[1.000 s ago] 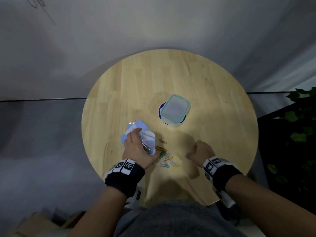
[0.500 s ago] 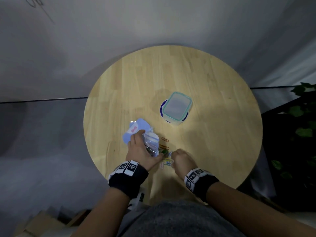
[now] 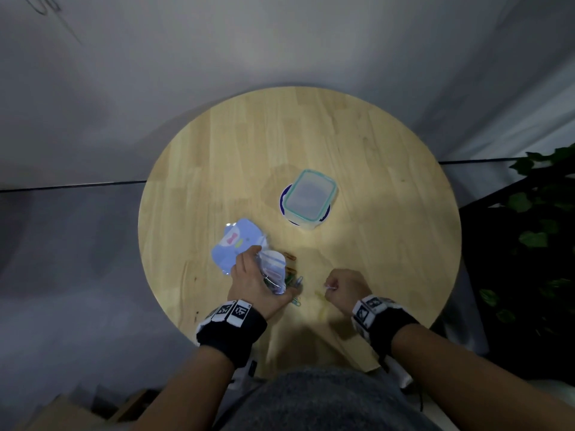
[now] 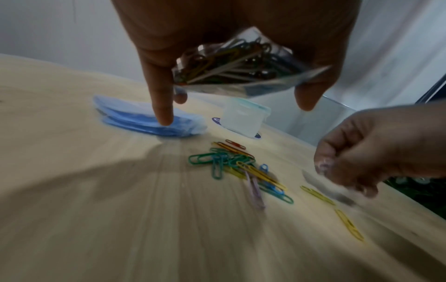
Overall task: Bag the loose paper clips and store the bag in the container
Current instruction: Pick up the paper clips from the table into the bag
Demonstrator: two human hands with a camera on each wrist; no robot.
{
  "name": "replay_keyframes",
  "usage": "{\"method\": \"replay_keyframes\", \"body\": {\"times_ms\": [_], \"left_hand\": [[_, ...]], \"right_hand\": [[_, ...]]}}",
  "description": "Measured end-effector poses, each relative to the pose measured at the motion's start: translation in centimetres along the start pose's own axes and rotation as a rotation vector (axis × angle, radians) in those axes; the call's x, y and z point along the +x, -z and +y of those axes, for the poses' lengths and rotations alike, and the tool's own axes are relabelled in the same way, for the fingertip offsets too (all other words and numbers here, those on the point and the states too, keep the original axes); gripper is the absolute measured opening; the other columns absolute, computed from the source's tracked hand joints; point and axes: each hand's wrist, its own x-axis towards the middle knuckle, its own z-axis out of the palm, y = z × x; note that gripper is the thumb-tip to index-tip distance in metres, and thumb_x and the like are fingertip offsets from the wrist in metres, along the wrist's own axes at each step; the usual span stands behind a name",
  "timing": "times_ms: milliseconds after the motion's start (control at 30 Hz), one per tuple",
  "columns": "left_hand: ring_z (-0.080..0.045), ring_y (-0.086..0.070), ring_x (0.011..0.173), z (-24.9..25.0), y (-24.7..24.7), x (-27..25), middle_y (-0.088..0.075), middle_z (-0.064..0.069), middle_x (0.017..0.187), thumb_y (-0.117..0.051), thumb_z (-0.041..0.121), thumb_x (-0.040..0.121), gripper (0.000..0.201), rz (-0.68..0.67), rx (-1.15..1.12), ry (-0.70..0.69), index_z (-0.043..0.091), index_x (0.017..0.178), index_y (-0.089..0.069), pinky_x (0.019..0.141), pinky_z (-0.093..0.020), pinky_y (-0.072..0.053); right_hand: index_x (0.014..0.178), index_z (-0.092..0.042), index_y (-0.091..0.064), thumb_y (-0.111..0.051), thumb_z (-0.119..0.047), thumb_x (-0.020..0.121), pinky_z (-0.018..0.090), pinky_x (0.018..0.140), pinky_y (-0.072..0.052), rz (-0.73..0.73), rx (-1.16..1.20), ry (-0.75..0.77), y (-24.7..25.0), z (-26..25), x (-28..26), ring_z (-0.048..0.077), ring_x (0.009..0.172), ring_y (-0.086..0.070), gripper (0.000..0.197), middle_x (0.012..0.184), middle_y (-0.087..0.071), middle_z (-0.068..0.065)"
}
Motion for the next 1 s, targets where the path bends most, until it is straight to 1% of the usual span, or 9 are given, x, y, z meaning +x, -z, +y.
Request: {"method": "replay_keyframes", "body": {"times_ms": [133,233,300,433,633,767,833,900,1000], "left_hand": [[-0.019,-0.045,0.107,-0.2,-0.9,0.5,-0.046,-0.003,0.115,-0.083,0.054,0.043,0.103,-0.008,0.039,-0.047,0.012,0.126,-0.039,0.087,-0.024,-0.035],[-0.034,-0.052,0.097,0.9,-1.5,1.0,-0.047,-0.009,0.100,-0.074,0.060,0.050,0.089,-0.068,-0.015,-0.036,0.001,0.110,-0.046,0.076,-0.041,-0.047],[-0.031,-0.054,0.095,1.2,-2.3,1.5,-0.046,-0.005,0.098,-0.065,0.069,0.051,0.090,-0.088,-0.008,-0.037,0.003,0.109,-0.046,0.079,-0.046,-0.049],[-0.011,-0.043,0.106,2.4,-2.0,1.5,-0.042,0.005,0.115,-0.071,0.064,0.050,0.093,-0.013,-0.049,-0.147,0.015,0.123,-0.040,0.095,-0.024,-0.035],[-0.024,-0.048,0.103,3.3,-1.1,1.3,-0.042,-0.004,0.115,-0.072,0.056,0.045,0.098,0.111,-0.130,-0.188,0.012,0.125,-0.037,0.085,-0.033,-0.044],[-0.020,-0.044,0.110,2.7,-0.8,1.4,-0.033,0.006,0.114,-0.073,0.057,0.043,0.102,0.096,-0.155,-0.149,0.013,0.127,-0.035,0.091,-0.026,-0.037],[-0.017,-0.041,0.111,2.4,-0.6,1.4,-0.032,0.007,0.115,-0.079,0.047,0.045,0.100,0.102,-0.164,-0.130,0.013,0.128,-0.034,0.092,-0.024,-0.035],[-0.012,-0.038,0.111,1.8,-0.4,1.5,-0.036,0.005,0.118,-0.082,0.040,0.047,0.100,0.106,-0.166,-0.108,0.014,0.130,-0.034,0.092,-0.021,-0.034],[-0.006,-0.034,0.109,0.9,0.2,1.6,-0.037,0.002,0.120,-0.076,0.059,0.040,0.111,0.103,-0.191,-0.075,0.012,0.131,-0.034,0.091,-0.012,-0.026]], "right_hand": [[0.069,0.002,-0.067,-0.072,0.001,0.071,0.030,0.055,-0.054,0.016,0.514,-0.140,3.6,-2.7,-0.2,0.018,0.045,-0.055,0.006,0.051,-0.059,0.003],[0.064,-0.002,-0.065,-0.073,0.005,0.071,0.025,0.050,-0.052,-0.020,0.703,-0.065,6.0,-6.4,-0.3,0.015,0.041,-0.052,0.012,0.049,-0.057,0.007],[0.063,-0.006,-0.066,-0.070,0.005,0.070,0.026,0.051,-0.054,-0.016,0.610,-0.006,6.9,-8.4,-0.1,0.013,0.041,-0.055,0.013,0.044,-0.060,-0.003],[0.070,-0.005,-0.070,-0.068,0.001,0.068,0.037,0.061,-0.060,0.042,0.341,0.100,7.3,-10.4,0.1,0.018,0.048,-0.059,0.007,0.048,-0.059,-0.007],[0.091,-0.001,-0.072,-0.071,-0.004,0.075,0.034,0.069,-0.059,-0.063,0.296,0.109,8.5,-11.7,-0.2,0.018,0.060,-0.064,0.016,0.062,-0.062,-0.002],[0.077,0.001,-0.069,-0.062,0.004,0.076,0.030,0.057,-0.054,0.017,0.471,0.016,9.3,-10.1,0.4,0.023,0.053,-0.059,0.008,0.062,-0.064,0.003],[0.075,-0.006,-0.066,-0.068,0.000,0.073,0.032,0.059,-0.052,0.032,0.320,-0.018,8.1,-7.5,0.8,0.022,0.054,-0.056,0.006,0.067,-0.063,0.005],[0.093,-0.013,-0.064,-0.078,-0.012,0.065,0.028,0.067,-0.046,-0.108,-0.052,-0.008,5.5,-4.2,0.6,0.022,0.072,-0.058,0.031,0.085,-0.062,0.005],[0.121,-0.016,-0.050,-0.084,-0.019,0.059,0.029,0.084,-0.045,-0.334,-0.311,0.090,1.7,-0.9,-0.6,0.027,0.106,-0.055,0.071,0.123,-0.048,0.007]]}}
